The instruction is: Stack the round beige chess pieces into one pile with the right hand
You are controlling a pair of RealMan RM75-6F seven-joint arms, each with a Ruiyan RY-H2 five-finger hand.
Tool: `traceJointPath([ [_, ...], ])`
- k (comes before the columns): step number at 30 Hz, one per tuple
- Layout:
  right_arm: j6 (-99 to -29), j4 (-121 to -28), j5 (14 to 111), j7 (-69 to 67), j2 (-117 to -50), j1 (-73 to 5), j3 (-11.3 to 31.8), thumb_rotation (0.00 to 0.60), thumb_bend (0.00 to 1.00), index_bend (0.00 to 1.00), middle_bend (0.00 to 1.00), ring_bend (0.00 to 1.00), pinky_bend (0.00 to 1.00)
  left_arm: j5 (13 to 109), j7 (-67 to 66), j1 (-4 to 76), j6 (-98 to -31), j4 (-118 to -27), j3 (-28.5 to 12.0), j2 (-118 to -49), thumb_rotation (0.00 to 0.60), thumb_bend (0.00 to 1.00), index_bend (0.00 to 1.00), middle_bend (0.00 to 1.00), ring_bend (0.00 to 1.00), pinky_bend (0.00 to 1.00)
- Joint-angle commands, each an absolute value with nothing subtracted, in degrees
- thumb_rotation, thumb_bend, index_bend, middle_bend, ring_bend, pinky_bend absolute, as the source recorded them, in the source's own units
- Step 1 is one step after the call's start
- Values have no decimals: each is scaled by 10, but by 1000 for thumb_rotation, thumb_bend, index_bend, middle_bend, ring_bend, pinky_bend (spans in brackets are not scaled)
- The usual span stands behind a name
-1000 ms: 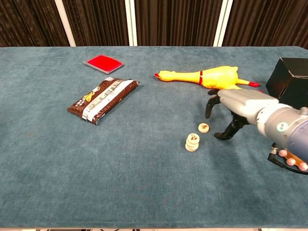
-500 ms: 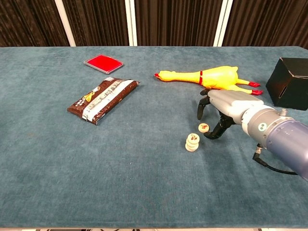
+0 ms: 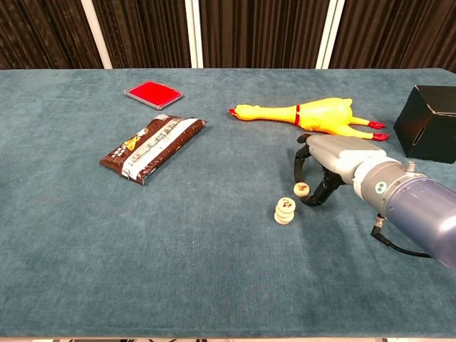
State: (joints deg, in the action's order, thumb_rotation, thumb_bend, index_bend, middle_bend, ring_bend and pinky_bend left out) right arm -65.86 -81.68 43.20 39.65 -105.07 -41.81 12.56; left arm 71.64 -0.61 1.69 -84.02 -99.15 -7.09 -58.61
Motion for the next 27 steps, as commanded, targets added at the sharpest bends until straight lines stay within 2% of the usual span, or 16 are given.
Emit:
traceJointPath([
  [1, -658, -816, 431, 397, -1051, -418, 127, 600, 342, 489, 0, 0, 0, 716, -6, 17, -840, -991, -71, -586, 600, 187, 118, 0, 0, 72],
  [27, -657, -832, 426, 413, -1042, -423, 139, 600, 341, 548, 0, 0, 0, 714, -6, 17, -839, -993, -71, -586, 600, 187, 118, 0, 0, 72],
])
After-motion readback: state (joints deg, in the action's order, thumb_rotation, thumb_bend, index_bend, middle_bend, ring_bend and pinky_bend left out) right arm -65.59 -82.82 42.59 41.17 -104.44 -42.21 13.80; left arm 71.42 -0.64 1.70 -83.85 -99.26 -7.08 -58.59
